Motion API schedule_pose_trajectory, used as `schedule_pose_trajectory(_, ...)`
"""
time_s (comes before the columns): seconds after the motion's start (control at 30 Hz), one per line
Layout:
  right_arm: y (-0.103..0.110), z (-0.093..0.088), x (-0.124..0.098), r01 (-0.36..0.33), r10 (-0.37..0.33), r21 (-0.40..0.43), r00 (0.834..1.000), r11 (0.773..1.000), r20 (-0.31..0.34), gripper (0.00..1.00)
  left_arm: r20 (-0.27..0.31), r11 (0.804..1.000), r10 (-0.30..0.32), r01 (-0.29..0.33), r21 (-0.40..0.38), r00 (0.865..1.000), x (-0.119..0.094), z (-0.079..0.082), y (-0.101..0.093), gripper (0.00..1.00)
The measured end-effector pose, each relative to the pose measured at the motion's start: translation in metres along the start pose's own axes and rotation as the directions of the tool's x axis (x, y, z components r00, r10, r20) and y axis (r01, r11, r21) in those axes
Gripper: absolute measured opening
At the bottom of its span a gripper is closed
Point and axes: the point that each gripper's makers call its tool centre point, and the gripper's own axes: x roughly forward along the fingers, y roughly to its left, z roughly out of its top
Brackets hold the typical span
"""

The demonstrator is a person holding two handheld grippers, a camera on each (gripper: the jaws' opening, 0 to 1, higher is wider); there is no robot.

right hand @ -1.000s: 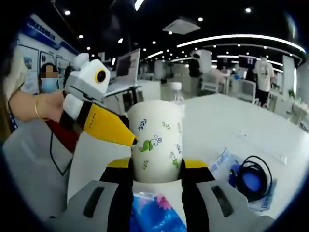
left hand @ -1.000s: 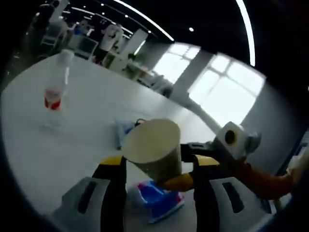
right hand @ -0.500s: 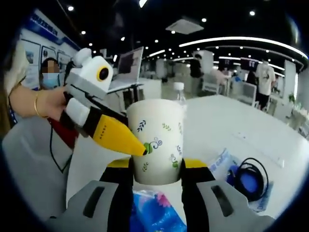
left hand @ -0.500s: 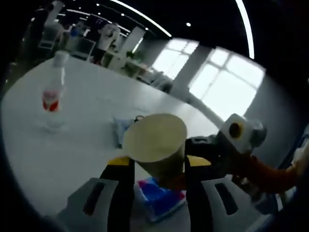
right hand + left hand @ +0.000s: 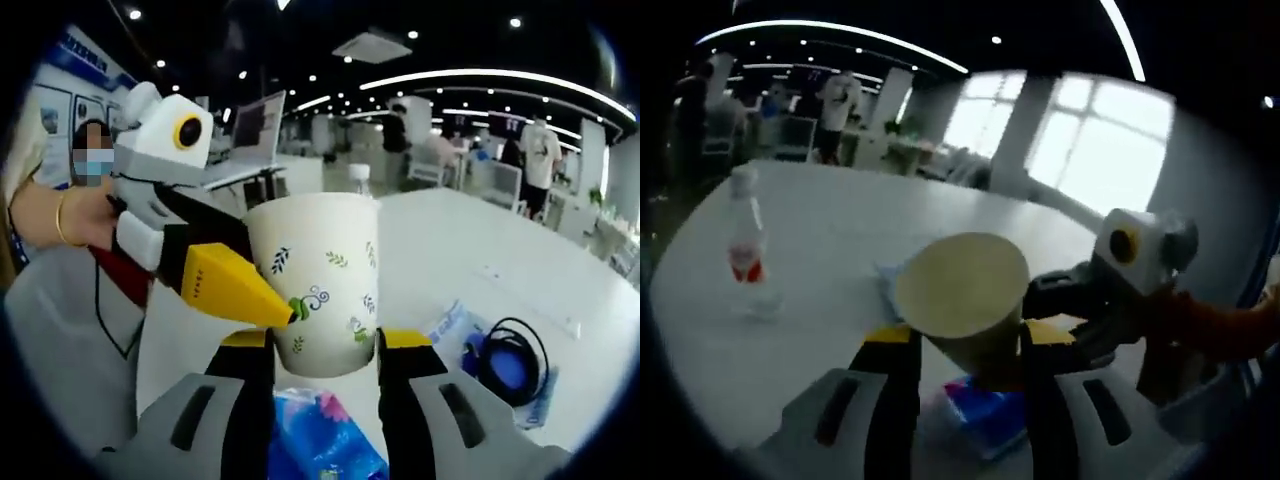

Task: Arrange the tabletop items into an orderly group along one side of the table until the central work area is clear of visible clutter.

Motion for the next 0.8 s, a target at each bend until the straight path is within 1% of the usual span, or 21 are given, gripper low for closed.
schedule_pose_trajectory(0.1, -0.006, -0.003, -0.003, 0.029, -0.029, -0.005, 0.999, 1.000, -0.015, 0.48, -0.015, 0.998, 0.036, -0.036, 0.057, 0.999, -0.002, 0.000, 0.007, 0.37)
schedule_pose_trajectory(0.13, -0.007, -0.004, -0.003, 0.032, -0.032, -0.004, 0.999, 0.999, -0.019, 0.52, -0.018, 0.996, 0.051, -0.050, 0.073, 0.999, -0.003, 0.001, 0.009, 0.37)
schedule_pose_trajectory(0.17, -0.009, -0.005, -0.005, 0.038, -0.038, 0.001, 0.999, 0.999, -0.022, 0.55, -0.017, 0.992, 0.073, -0.071, 0.105, 0.997, -0.004, 0.003, 0.013, 0.37)
schedule_pose_trajectory(0.23, -0.013, -0.007, -0.007, 0.059, -0.058, 0.017, 0.998, 0.998, -0.027, 0.60, -0.017, 0.987, 0.093, -0.090, 0.136, 0.995, -0.005, 0.004, 0.016, 0.37)
schedule_pose_trajectory(0.27, -0.015, -0.007, -0.010, 0.068, -0.067, 0.024, 0.997, 0.997, -0.025, 0.62, -0.023, 0.980, 0.113, -0.107, 0.165, 0.993, -0.006, 0.004, 0.019, 0.37)
schedule_pose_trajectory(0.3, -0.016, -0.007, -0.012, 0.075, -0.074, 0.031, 0.997, 0.997, -0.026, 0.62, -0.041, 0.974, 0.130, -0.120, 0.193, 0.991, -0.007, 0.001, 0.022, 0.37)
schedule_pose_trajectory(0.37, -0.017, -0.008, -0.017, 0.081, -0.079, 0.049, 0.996, 0.996, -0.033, 0.64, -0.055, 0.964, 0.155, -0.139, 0.229, 0.986, -0.007, 0.000, 0.026, 0.37)
schedule_pose_trajectory(0.47, -0.019, -0.015, -0.024, 0.100, -0.095, 0.079, 0.994, 0.992, -0.059, 0.70, -0.046, 0.959, 0.161, -0.146, 0.244, 0.986, -0.006, 0.001, 0.027, 0.37)
schedule_pose_trajectory(0.5, -0.020, -0.016, -0.026, 0.104, -0.099, 0.081, 0.993, 0.991, -0.063, 0.72, -0.050, 0.955, 0.175, -0.157, 0.252, 0.983, -0.006, 0.001, 0.029, 0.37)
schedule_pose_trajectory(0.53, -0.020, -0.018, -0.027, 0.104, -0.098, 0.083, 0.993, 0.991, -0.065, 0.75, -0.058, 0.944, 0.205, -0.182, 0.277, 0.977, -0.006, -0.001, 0.034, 0.37)
schedule_pose_trajectory(0.57, -0.020, -0.019, -0.031, 0.113, -0.106, 0.096, 0.992, 0.989, -0.070, 0.76, -0.063, 0.938, 0.212, -0.185, 0.293, 0.975, -0.005, -0.002, 0.035, 0.37)
schedule_pose_trajectory(0.73, -0.024, -0.022, -0.046, 0.153, -0.146, 0.117, 0.987, 0.981, -0.067, 0.86, -0.071, 0.938, 0.222, -0.193, 0.287, 0.973, 0.000, -0.006, 0.040, 0.37)
schedule_pose_trajectory(0.8, -0.024, -0.024, -0.052, 0.167, -0.158, 0.128, 0.985, 0.978, -0.075, 0.89, -0.086, 0.930, 0.241, -0.205, 0.304, 0.967, 0.002, -0.008, 0.045, 0.36)
